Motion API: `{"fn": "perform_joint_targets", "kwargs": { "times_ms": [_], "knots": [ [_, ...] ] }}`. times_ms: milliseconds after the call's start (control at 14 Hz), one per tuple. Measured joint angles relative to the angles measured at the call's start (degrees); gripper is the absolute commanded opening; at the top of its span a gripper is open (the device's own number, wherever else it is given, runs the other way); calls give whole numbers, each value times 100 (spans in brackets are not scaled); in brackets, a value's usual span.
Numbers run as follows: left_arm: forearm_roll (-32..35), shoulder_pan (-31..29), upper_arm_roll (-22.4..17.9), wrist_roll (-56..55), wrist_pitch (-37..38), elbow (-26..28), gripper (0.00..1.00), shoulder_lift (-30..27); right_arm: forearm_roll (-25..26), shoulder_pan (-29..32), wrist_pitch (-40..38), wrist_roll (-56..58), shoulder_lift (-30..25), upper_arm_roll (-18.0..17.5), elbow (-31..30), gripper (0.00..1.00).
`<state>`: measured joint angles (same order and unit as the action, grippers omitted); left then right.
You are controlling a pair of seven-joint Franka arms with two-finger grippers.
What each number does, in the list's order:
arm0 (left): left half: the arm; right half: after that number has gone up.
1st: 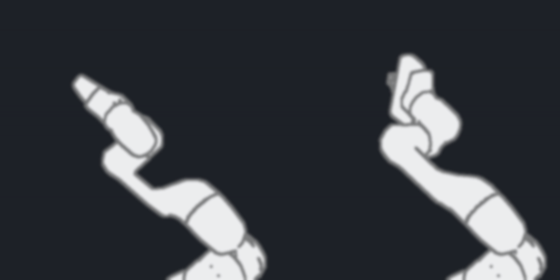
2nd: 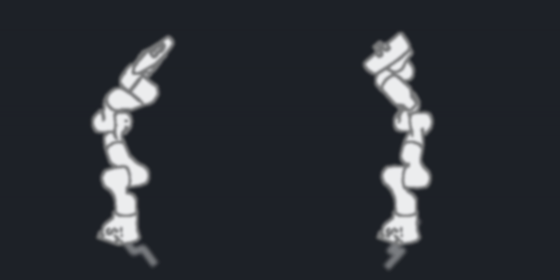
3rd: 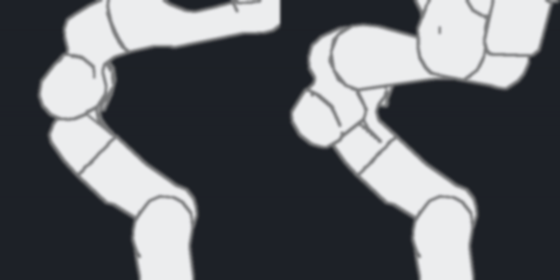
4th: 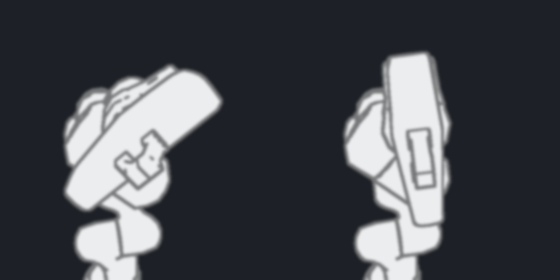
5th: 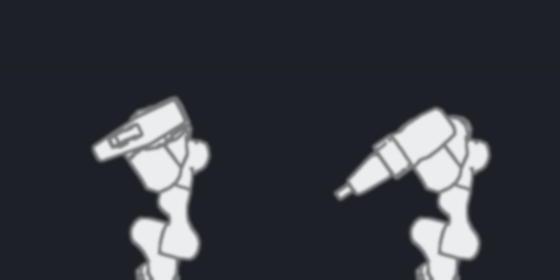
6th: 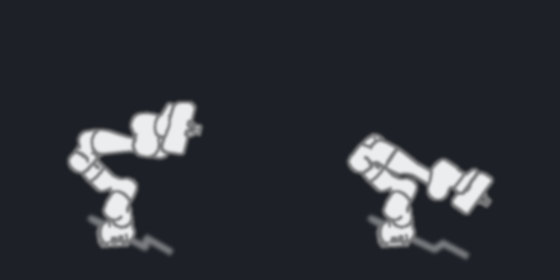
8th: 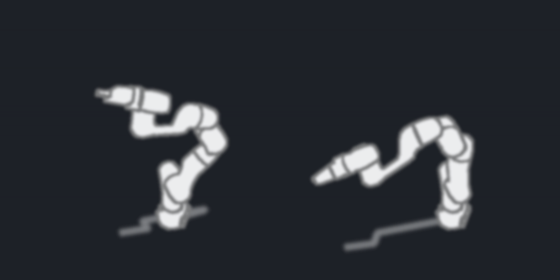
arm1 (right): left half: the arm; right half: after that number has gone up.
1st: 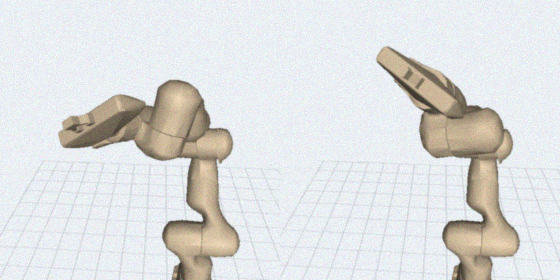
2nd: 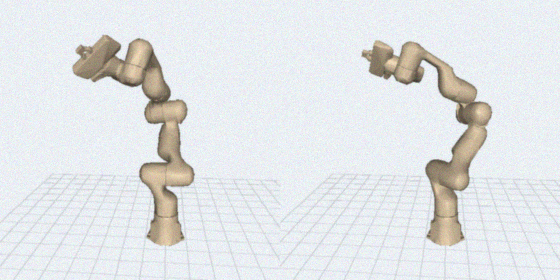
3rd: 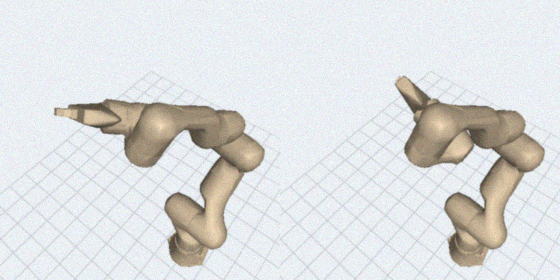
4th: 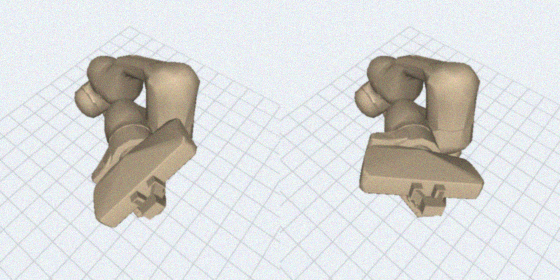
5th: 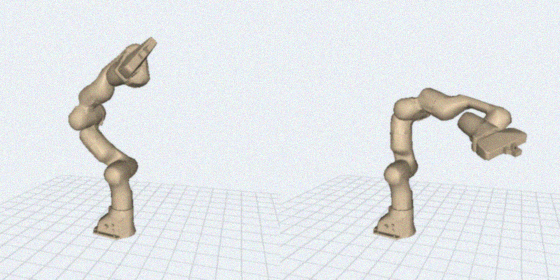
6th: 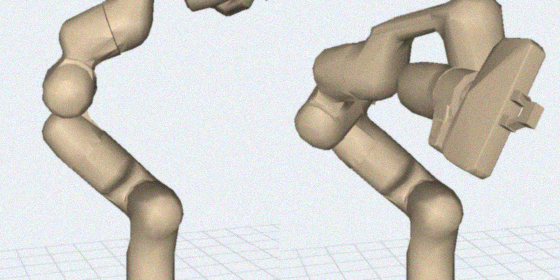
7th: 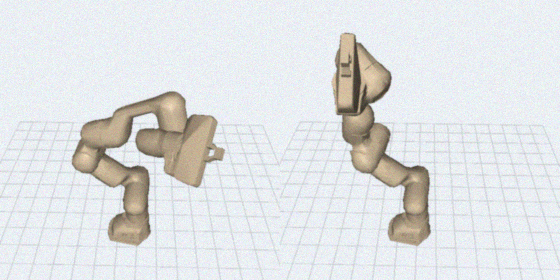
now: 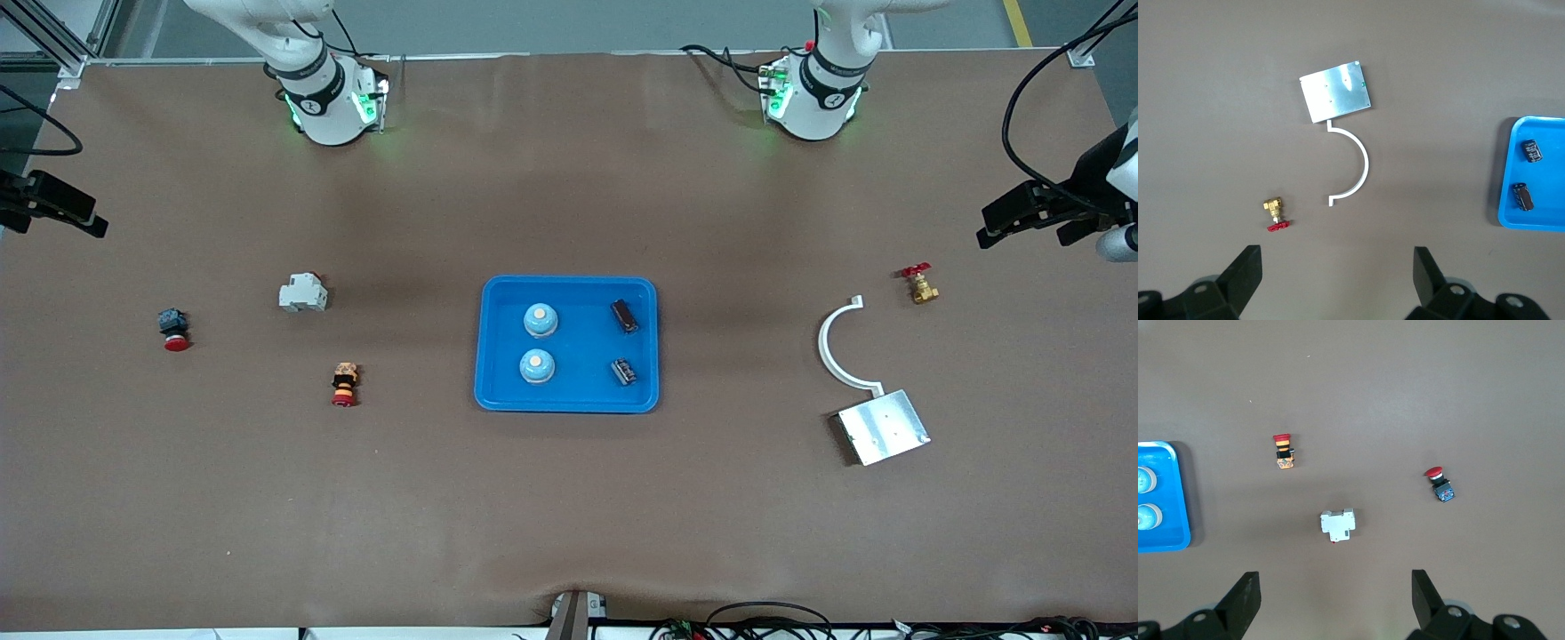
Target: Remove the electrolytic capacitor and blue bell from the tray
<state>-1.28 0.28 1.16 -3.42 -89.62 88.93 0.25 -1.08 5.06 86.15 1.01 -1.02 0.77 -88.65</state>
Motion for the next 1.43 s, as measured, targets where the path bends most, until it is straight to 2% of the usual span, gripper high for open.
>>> {"fn": "perform_joint_targets", "kwargs": {
  "times_ms": [857,1143,1429],
  "knots": [
    [0,-3,0,0,0,0,100,3,-4,-1,28,38,-4,-39,-130,100],
    [0,-3,0,-1,9,2,100,5,-73,-18,178,-193,-87,-80,-432,100],
    [-76,35,14,-249,87,8,100,13,-98,-304,403,-802,-199,-124,-773,100]
  ]
}}
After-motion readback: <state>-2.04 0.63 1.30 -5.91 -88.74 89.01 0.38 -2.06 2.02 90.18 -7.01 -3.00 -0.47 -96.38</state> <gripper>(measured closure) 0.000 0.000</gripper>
